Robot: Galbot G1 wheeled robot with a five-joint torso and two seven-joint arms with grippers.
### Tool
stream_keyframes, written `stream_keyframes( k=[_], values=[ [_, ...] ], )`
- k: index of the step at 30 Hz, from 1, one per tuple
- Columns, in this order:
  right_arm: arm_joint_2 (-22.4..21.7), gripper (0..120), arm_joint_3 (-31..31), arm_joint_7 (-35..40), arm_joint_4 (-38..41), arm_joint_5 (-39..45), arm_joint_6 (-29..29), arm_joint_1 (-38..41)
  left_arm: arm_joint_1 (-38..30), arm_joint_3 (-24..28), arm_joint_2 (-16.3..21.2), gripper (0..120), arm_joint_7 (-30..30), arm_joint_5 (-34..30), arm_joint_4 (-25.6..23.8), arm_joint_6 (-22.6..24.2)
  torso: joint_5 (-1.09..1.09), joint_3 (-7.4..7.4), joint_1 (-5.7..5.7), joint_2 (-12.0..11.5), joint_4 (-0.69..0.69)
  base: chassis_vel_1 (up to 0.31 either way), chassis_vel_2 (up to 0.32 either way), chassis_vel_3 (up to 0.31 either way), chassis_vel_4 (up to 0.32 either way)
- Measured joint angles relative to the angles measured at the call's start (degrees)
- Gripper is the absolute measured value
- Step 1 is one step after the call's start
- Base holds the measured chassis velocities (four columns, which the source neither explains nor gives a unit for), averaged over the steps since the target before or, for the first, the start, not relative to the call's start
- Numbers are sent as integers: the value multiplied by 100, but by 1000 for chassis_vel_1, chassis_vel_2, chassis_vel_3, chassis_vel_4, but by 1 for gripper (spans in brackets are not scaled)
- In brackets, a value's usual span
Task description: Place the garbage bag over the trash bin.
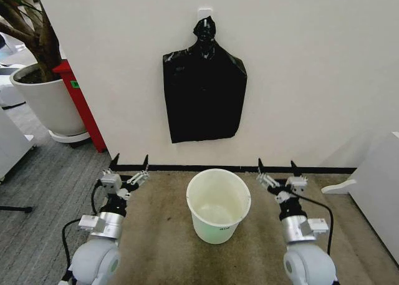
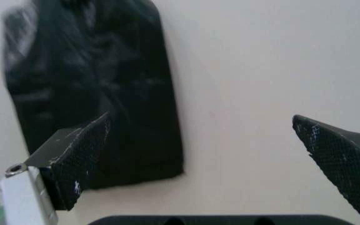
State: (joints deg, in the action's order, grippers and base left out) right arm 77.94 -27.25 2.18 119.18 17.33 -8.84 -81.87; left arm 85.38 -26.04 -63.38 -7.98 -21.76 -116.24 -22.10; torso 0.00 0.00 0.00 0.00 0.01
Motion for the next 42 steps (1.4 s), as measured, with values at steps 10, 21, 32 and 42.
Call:
stream_keyframes(
  k=[10,21,32,42],
  values=[
    [-743,100,997,47,-308,800,23,1141,25,-143,-218,100,-749,861,119,-179,1,0,0,0,-1,0,0,0,0],
    [-1058,100,2052,1227,-751,2610,673,3438,119,-80,-542,100,-878,1144,259,-101,-1,0,0,-1,-1,0,0,0,0],
    [-603,100,2868,2063,-1481,3472,941,5053,119,-66,-643,100,-806,1254,399,-194,-1,0,0,-1,-1,0,0,0,0],
    [-180,100,3105,2091,-2391,3462,926,5912,81,-100,-763,100,-767,1254,387,-202,-1,0,0,-1,-1,0,0,0,0]
  ],
)
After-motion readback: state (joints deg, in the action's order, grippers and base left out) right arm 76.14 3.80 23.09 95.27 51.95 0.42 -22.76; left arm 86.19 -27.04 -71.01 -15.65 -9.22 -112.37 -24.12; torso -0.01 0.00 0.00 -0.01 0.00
